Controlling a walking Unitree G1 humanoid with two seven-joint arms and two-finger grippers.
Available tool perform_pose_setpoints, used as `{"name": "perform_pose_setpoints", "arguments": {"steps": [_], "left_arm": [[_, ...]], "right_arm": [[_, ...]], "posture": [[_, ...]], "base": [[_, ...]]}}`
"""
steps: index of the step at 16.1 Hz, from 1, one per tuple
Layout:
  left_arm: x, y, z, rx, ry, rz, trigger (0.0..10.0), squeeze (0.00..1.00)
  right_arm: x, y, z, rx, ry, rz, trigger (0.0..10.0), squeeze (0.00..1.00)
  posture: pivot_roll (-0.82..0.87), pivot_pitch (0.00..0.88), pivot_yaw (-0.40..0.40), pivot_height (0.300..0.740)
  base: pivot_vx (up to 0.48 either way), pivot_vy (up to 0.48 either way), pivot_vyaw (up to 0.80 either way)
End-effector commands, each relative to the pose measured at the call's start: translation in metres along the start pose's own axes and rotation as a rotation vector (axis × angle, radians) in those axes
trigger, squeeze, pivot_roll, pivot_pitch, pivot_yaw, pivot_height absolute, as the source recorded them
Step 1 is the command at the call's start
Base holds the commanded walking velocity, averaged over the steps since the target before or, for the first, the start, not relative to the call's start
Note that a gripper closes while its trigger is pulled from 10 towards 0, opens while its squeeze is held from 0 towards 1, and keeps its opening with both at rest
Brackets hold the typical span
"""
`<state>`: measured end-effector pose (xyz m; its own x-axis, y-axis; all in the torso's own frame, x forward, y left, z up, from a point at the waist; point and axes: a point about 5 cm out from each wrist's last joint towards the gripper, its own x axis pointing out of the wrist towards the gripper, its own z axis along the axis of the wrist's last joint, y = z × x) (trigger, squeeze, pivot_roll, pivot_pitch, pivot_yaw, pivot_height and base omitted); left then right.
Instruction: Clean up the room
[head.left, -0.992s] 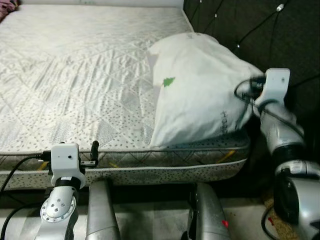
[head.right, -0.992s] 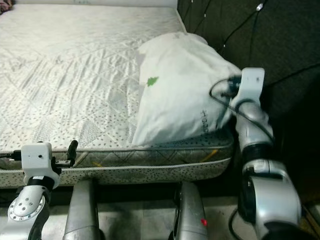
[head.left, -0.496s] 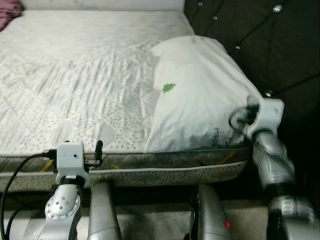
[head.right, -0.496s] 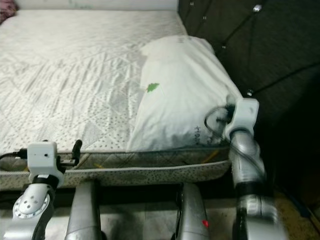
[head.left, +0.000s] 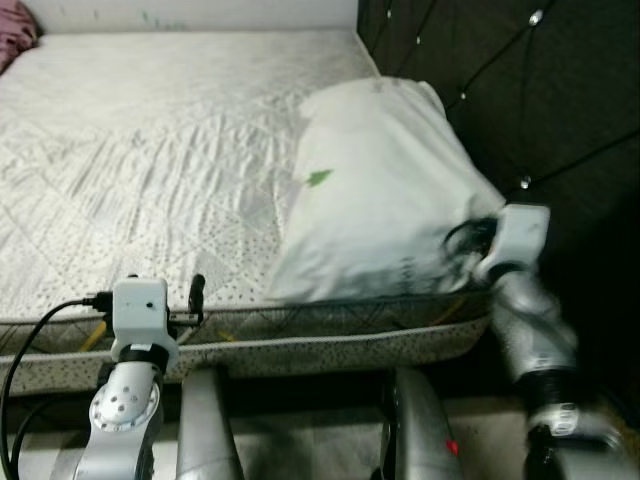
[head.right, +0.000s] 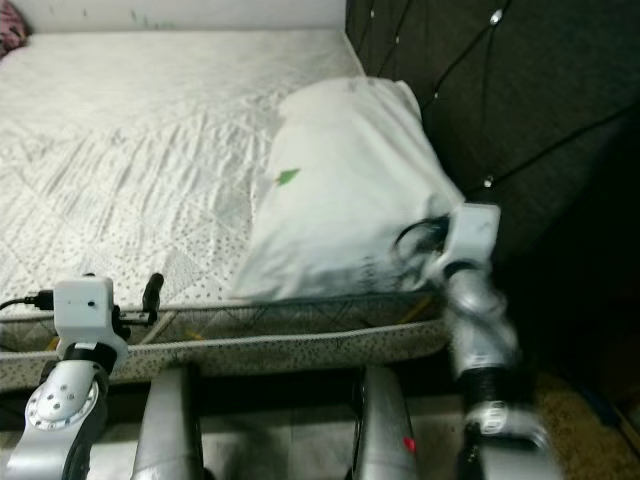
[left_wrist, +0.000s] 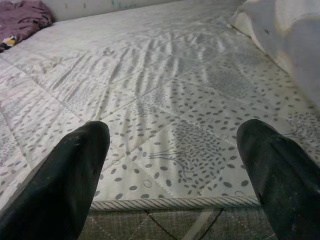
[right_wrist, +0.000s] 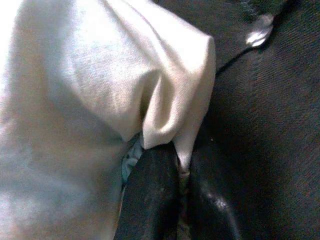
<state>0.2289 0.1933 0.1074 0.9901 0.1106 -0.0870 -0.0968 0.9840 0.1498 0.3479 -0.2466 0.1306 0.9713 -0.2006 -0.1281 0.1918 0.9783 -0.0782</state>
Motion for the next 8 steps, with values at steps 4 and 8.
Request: {"name": "perform_pose_setpoints", "arguments": {"steps": [4,8], "left_arm": [[-0.002,0.004,-0.002,0.02,0.011,0.018,10.0,0.0],[-0.003,0.001,-0.002,0.004,0.004,0.007,10.0,0.0]], "right_arm": [[0.014,-0.088,0.069,-0.061,-0.126,-0.327,0.0,0.0],[0.007,-0.093,0.032,-0.106,-0.05,-0.353,0.0,0.0]], "posture": [[0.03,0.0,-0.011,0.491],[0.03,0.0,-0.015,0.491]], "base": [[0.0,0.0,0.0],[0.0,0.0,0.0]]}}
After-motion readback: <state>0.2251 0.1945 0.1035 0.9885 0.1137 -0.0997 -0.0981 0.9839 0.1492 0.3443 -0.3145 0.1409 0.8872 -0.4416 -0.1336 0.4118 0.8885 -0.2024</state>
